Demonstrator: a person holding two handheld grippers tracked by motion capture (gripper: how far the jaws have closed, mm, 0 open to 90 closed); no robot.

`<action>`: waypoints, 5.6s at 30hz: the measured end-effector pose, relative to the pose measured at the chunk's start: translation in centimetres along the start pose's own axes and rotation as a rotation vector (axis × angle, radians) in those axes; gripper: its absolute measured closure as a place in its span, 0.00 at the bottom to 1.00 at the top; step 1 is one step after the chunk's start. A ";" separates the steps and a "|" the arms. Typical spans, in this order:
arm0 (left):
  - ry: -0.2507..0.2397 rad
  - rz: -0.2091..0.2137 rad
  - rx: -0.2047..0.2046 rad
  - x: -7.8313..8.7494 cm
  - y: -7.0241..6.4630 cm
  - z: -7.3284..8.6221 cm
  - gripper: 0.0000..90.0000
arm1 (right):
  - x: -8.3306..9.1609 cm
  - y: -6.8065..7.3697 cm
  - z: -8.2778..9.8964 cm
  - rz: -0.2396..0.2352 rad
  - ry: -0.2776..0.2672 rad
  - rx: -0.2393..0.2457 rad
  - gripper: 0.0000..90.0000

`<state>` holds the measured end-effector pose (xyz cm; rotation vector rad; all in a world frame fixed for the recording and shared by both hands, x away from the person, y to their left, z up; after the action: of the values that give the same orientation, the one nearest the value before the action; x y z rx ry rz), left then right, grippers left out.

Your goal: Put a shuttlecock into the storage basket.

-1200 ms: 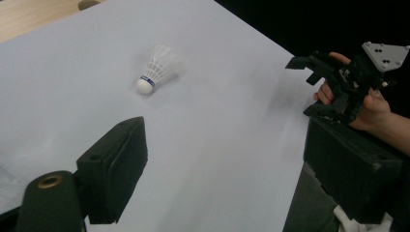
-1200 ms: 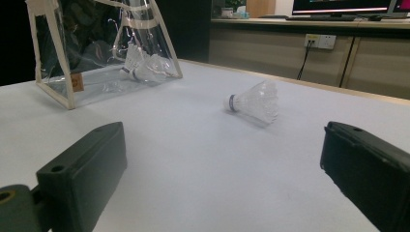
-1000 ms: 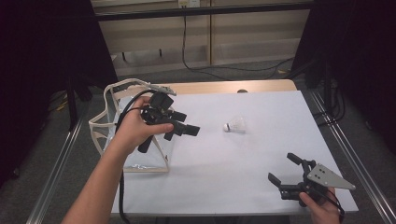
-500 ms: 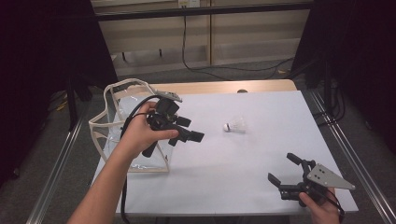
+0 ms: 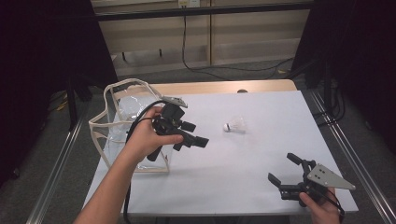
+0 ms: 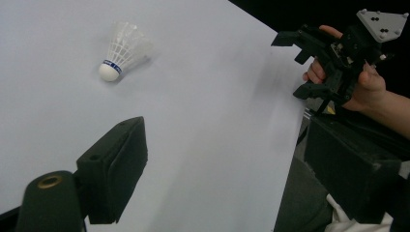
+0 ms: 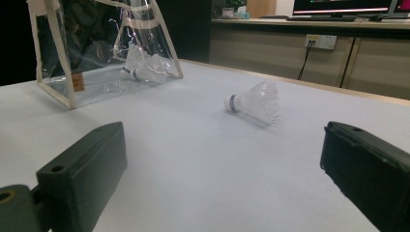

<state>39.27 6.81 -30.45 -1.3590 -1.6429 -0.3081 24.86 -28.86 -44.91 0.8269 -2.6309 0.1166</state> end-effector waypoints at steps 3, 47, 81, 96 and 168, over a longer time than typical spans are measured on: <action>0.001 0.005 0.003 -0.4 -0.1 0.1 0.18 | 0.0 0.0 0.0 -0.002 -0.001 0.000 0.03; -0.031 -0.067 0.041 -6.9 1.6 1.7 0.17 | 0.0 0.0 0.0 -0.001 0.001 0.003 0.03; -0.116 -0.084 0.094 -10.4 4.1 0.8 0.15 | -0.1 0.0 0.0 -0.001 0.000 0.004 0.03; -0.136 -0.094 0.117 -11.6 5.3 0.5 0.15 | -0.1 0.0 0.0 -0.001 -0.001 0.005 0.03; -0.142 -0.167 0.143 -15.1 8.1 -1.0 0.17 | -0.1 0.0 0.0 -0.006 0.001 0.002 0.03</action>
<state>45.81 -0.48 -44.52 -1.1614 -1.8649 -0.1905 24.96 -28.84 -44.93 0.8344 -2.6280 0.1175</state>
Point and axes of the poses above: each handheld gripper's, and its own axes: x roughly backward along the jaws, z roughly out of its underside, y roughly to its left, the point moved 2 cm from there along -x, roughly forward along the jaws, and after that the axes turned 13 degrees about y, right-handed, at the moved point
